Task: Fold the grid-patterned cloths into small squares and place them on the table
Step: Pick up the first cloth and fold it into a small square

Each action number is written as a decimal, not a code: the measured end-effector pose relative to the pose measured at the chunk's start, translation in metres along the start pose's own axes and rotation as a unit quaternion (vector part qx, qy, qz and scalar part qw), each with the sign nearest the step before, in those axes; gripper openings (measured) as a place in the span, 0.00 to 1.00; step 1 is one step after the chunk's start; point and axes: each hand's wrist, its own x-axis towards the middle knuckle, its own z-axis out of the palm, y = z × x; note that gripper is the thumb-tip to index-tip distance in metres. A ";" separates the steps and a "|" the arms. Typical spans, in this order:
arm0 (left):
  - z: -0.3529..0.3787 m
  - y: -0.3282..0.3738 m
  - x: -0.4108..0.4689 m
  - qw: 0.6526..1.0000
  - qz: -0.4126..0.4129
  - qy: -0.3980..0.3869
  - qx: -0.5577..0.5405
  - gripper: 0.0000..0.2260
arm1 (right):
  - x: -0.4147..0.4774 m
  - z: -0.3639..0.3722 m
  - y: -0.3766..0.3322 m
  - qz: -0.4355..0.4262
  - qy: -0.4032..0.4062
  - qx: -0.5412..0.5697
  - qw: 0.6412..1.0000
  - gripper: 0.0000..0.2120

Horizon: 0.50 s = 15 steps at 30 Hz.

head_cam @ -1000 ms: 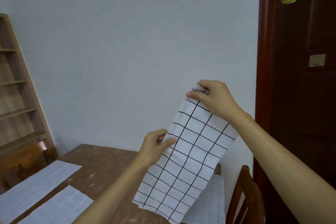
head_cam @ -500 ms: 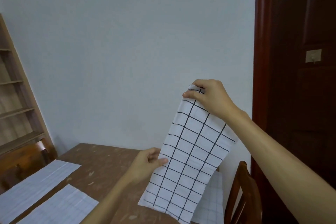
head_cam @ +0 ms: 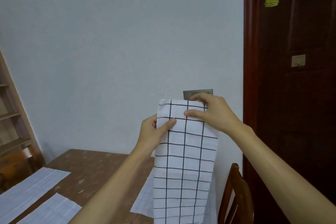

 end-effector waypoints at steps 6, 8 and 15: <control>-0.012 0.004 0.004 0.999 -0.035 0.015 -0.028 0.07 | -0.022 -0.005 0.032 0.124 -0.027 0.231 0.965 0.18; -0.013 0.005 0.005 0.999 -0.037 0.007 -0.022 0.08 | -0.024 -0.002 0.037 0.129 0.002 0.283 0.950 0.13; -0.015 0.007 0.005 0.999 -0.035 -0.005 -0.028 0.09 | -0.028 0.001 0.028 0.120 0.048 0.323 0.937 0.08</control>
